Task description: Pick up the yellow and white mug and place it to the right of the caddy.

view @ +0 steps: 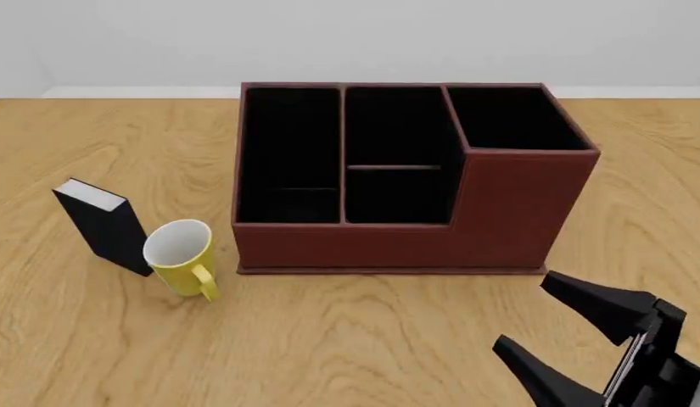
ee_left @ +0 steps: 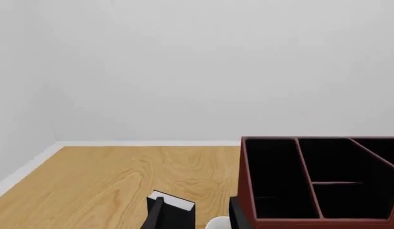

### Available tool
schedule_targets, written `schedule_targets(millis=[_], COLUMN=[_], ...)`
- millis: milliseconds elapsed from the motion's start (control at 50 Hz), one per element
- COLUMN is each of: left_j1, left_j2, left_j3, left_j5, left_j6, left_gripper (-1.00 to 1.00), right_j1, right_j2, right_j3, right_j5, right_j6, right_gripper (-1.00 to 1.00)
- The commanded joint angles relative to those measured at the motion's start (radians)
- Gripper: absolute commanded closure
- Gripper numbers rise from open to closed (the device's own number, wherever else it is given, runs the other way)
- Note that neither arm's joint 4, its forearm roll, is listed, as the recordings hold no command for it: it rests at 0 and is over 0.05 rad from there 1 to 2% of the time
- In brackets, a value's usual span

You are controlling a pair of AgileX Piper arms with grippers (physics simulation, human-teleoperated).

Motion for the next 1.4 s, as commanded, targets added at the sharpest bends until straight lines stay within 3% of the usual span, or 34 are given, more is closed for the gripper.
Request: schedule_targets(millis=[20,120,380,680,760,1400], left_j1=[0.013,0.018,0.018,0.024,0.030,0.032], left_j2=[0.000,0.000,0.000,0.000,0.000,0.000], left_j3=[-0.052,-0.059,-0.081,-0.096,-0.118,-0.230], left_j5=[0.044,0.052,0.069,0.086,0.103,0.194], left_j6=[0.013,0.017,0.021,0.026,0.028,0.024], left_gripper=[-1.00,-1.00,-1.00,-1.00,-1.00,-1.00], right_j1=[0.045,0.049,0.052,0.062,0.085,0.139], right_j2=[0.330,0.450,0.607,0.886,1.017,1.219], right_j3=[0.001,0.001,0.001,0.001,0.001,-0.154], right_j5=[-0.305,-0.418,-0.559,-0.797,-0.917,-0.918], right_j6=[0.001,-0.003,0.000,0.012,0.007,0.001], right_gripper=[-1.00,-1.00,-1.00,-1.00,-1.00,-1.00])
